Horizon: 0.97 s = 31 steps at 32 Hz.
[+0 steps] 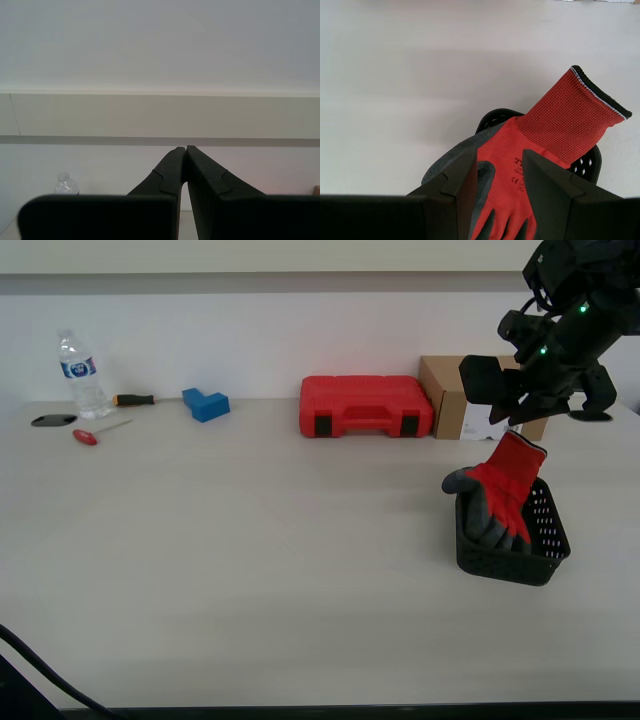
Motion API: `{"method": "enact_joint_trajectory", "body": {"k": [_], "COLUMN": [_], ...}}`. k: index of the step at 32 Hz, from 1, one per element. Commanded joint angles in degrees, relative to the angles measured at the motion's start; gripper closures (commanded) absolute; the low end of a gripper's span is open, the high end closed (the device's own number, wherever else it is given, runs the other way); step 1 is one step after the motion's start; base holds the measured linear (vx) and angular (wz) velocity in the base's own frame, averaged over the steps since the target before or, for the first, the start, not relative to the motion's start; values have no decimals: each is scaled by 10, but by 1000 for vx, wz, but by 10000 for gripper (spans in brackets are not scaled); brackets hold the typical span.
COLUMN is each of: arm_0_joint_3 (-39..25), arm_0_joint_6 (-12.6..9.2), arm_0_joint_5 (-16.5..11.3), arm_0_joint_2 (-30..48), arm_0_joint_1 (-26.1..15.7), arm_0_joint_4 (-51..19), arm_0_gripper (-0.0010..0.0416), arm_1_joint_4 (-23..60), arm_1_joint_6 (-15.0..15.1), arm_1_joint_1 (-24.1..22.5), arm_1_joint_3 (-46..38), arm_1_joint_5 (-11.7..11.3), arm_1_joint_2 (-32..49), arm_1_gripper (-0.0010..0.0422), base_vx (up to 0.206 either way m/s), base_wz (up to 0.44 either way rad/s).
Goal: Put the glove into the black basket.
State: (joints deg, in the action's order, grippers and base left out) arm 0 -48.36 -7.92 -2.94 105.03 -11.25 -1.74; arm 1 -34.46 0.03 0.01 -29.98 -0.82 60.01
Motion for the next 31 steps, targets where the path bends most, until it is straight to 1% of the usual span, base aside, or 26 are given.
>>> {"method": "enact_joint_trajectory", "body": {"k": [1, 31], "arm_0_joint_3": [0, 0], "arm_0_joint_6": [0, 0], "arm_0_joint_5": [2, 2], "arm_0_joint_2": [0, 0], "arm_0_joint_1": [0, 0], "arm_0_joint_4": [0, 0], "arm_0_gripper": [283, 283], "arm_1_joint_4": [-3, -3], "arm_1_joint_6": [0, 0], "arm_1_joint_1": [0, 0], "arm_1_joint_3": [0, 0], "arm_1_joint_5": [0, 0], "arm_1_joint_2": [0, 0], "arm_1_gripper": [412, 412], "base_vx": [0, 0], "base_wz": [0, 0]}}
